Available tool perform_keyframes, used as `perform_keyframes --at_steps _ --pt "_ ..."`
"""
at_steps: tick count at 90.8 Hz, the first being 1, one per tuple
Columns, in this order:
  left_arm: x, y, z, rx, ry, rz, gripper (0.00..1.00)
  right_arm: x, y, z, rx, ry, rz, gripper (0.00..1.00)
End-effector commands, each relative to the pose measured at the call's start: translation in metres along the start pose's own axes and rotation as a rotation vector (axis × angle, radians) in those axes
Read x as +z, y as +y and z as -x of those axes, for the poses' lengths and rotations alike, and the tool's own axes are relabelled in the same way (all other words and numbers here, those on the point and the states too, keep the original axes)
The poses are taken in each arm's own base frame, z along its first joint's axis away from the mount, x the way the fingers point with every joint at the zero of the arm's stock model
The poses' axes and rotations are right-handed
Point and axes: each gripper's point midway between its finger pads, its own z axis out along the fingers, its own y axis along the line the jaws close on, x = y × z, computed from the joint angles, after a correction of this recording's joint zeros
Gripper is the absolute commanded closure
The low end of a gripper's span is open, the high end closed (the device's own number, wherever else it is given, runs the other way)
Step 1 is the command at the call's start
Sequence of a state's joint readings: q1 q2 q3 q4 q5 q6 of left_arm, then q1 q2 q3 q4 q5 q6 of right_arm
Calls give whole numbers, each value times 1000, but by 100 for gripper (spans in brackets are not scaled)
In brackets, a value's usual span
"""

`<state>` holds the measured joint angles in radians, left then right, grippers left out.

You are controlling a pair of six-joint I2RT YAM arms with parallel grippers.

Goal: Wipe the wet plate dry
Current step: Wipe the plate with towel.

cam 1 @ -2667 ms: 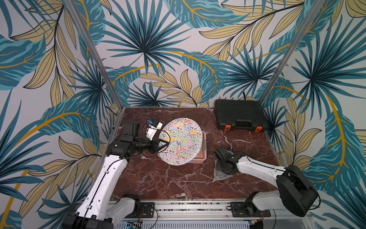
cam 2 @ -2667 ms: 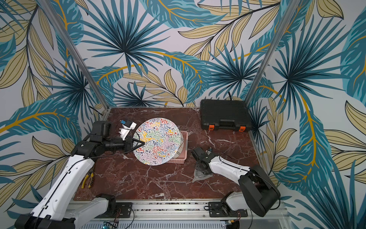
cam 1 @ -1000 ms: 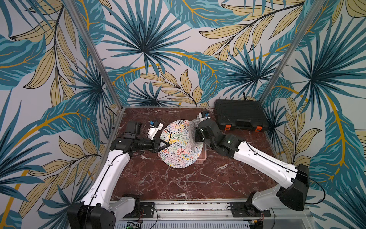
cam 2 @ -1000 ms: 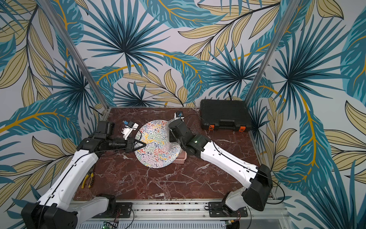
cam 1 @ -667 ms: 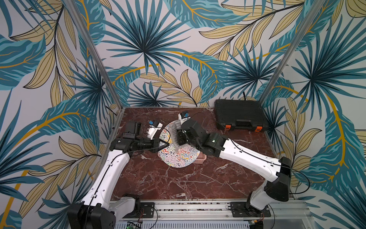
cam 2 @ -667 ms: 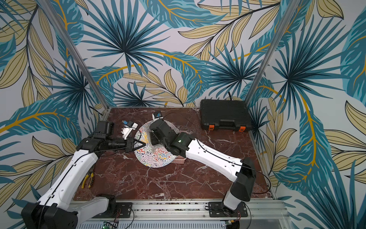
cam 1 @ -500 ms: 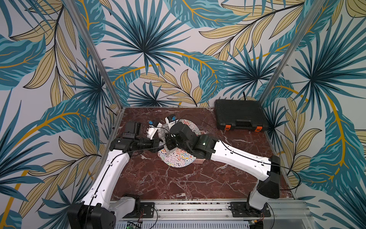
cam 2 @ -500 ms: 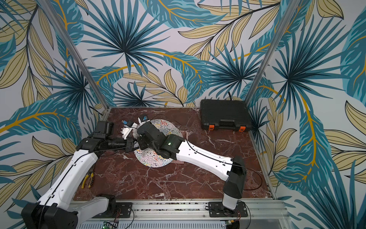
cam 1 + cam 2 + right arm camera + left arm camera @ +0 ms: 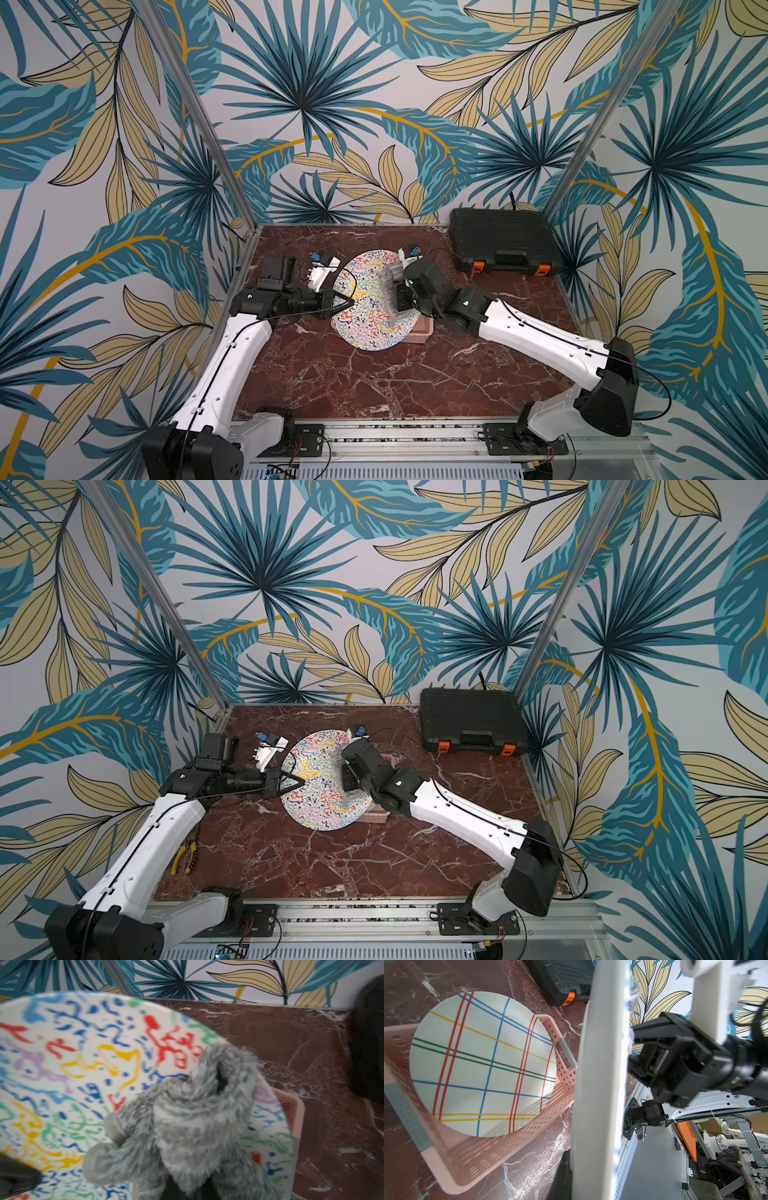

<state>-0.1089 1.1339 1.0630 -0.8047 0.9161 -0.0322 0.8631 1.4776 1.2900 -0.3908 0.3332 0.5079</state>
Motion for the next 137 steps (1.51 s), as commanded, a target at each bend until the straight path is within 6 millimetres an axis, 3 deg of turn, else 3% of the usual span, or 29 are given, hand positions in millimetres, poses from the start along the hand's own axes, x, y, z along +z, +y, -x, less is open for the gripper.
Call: perform_keyframes --at_steps 1,11,22,32,53,62,70,81,107,114,125,137 --pt "-12 -39 20 125 -63 -141 100 2 -32 -14 23 20 -80 100" --pt "-13 -40 21 128 -67 -142 100 2 -32 -21 12 46 -64 100" --pt "-13 -39 20 124 -67 -141 100 9 -6 -33 -19 81 -7 100" --pt "-14 -40 21 125 -70 -142 100 12 31 -41 -74 93 42 100" --pt "-13 -39 21 122 -70 -145 100 -3 133 -44 -176 79 248 100" --pt "-12 -38 22 120 -69 -145 100 -1 155 -47 -176 101 290 100" --pt "-12 -38 22 118 -66 -144 100 4 150 -48 -166 95 255 100" --pt "-13 -38 22 120 -69 -144 100 6 123 -51 -133 94 198 100" --pt "-13 -40 23 118 -71 -151 100 -4 17 -76 -54 96 -16 100" --pt "-14 -40 23 117 -72 -150 100 -10 -3 -78 -35 84 -49 100" --pt "-14 -39 23 118 -75 -145 100 -12 4 -81 -36 110 -14 100" --pt "-14 -39 24 118 -76 -144 100 -8 47 -86 -82 138 81 100"
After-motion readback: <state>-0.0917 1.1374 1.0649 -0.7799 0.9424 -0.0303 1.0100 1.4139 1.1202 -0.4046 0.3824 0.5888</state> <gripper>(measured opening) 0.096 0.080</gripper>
